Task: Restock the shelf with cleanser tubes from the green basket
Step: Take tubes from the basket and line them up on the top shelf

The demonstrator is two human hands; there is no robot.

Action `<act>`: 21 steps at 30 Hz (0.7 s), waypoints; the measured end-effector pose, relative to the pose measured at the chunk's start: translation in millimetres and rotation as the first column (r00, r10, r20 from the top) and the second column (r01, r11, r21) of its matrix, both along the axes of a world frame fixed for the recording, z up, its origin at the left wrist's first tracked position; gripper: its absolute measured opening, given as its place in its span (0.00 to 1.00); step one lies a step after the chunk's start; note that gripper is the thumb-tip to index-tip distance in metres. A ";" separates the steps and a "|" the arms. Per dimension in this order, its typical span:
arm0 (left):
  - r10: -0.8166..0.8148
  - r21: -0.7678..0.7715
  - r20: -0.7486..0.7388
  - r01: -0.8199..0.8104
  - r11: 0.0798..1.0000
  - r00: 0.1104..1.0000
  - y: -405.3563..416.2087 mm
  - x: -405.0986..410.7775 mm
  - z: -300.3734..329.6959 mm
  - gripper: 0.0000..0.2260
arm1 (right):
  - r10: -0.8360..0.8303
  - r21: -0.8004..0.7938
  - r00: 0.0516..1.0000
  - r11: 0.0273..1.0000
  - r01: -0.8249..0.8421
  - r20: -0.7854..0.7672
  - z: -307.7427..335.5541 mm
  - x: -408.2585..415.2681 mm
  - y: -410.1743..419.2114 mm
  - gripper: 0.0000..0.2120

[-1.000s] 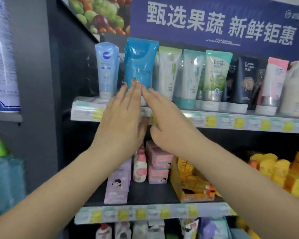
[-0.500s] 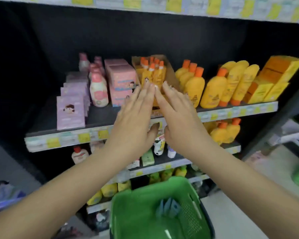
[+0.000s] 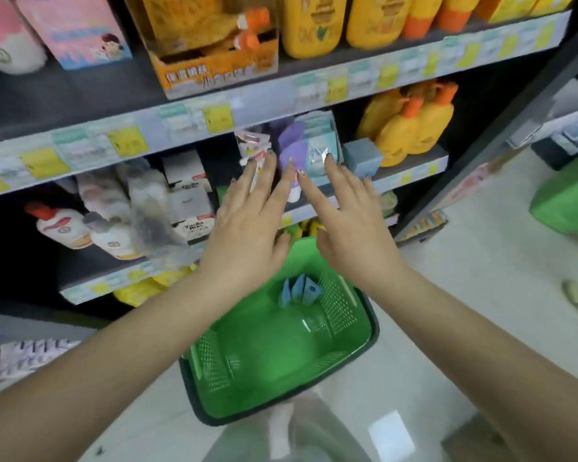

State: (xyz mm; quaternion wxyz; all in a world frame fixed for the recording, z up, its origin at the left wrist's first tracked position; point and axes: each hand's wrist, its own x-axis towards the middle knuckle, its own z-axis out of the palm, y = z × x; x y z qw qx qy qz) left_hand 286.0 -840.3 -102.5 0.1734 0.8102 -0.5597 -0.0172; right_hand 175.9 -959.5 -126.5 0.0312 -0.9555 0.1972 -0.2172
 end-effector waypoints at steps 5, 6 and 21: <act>-0.017 0.174 -0.056 0.027 0.984 0.998 -4.5 -21.2 -73.8 0.36 | -0.043 0.100 0.990 0.993 0.057 -0.131 -77.5 -22.4 -0.2 0.43; -0.013 0.195 -0.077 0.028 0.980 0.997 -5.0 -23.8 -88.3 0.36 | -0.050 0.115 0.987 0.991 0.068 -0.150 -90.9 -26.4 -1.1 0.44; 0.175 0.433 -0.284 -0.037 0.900 0.943 -19.8 -22.5 -279.8 0.27 | -0.047 0.320 0.960 0.937 0.139 -0.277 -240.1 -51.4 -7.8 0.45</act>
